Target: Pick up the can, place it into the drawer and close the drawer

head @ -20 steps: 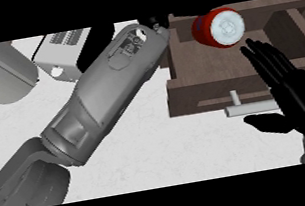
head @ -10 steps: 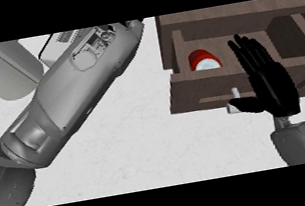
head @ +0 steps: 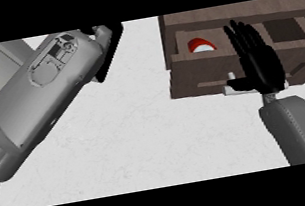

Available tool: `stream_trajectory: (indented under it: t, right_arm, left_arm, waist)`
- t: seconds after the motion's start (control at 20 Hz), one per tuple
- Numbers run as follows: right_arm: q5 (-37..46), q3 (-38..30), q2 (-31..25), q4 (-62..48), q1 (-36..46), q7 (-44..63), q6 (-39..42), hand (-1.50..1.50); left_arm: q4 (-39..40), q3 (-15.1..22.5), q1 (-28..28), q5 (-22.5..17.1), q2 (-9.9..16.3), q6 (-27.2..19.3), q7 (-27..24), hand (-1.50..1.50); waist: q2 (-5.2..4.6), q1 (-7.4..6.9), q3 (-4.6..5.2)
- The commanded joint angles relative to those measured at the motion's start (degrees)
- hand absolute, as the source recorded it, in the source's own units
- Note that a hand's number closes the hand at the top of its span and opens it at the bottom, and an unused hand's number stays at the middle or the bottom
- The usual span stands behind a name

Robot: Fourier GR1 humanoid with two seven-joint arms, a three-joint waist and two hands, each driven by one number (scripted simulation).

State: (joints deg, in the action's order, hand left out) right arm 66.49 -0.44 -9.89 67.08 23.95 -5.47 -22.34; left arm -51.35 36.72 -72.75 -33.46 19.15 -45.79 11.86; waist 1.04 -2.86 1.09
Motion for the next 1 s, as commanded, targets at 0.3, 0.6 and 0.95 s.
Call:
stream_trajectory:
  t: [0.3,0.6,0.95]
  right_arm:
    - [0.2,-6.3,1.5,-21.7,12.7,-1.5,-11.3,-1.50]
    - [1.4,-9.5,-0.6,-34.4,22.2,-2.7,-16.8,-1.50]
    - [3.4,-11.4,-0.6,-45.2,31.3,-0.4,-21.2,-1.50]
  left_arm:
    - [-9.2,-1.0,7.5,0.6,7.5,2.9,2.8,-1.50]
    - [-14.6,-0.7,13.3,2.1,7.6,1.1,2.3,-1.50]
    - [-19.5,-0.9,17.2,4.0,9.3,0.5,2.8,-1.50]
  waist:
    - [-1.55,-1.39,-1.17]
    - [-2.06,-1.84,-1.20]
    - [-2.38,-2.45,-1.19]
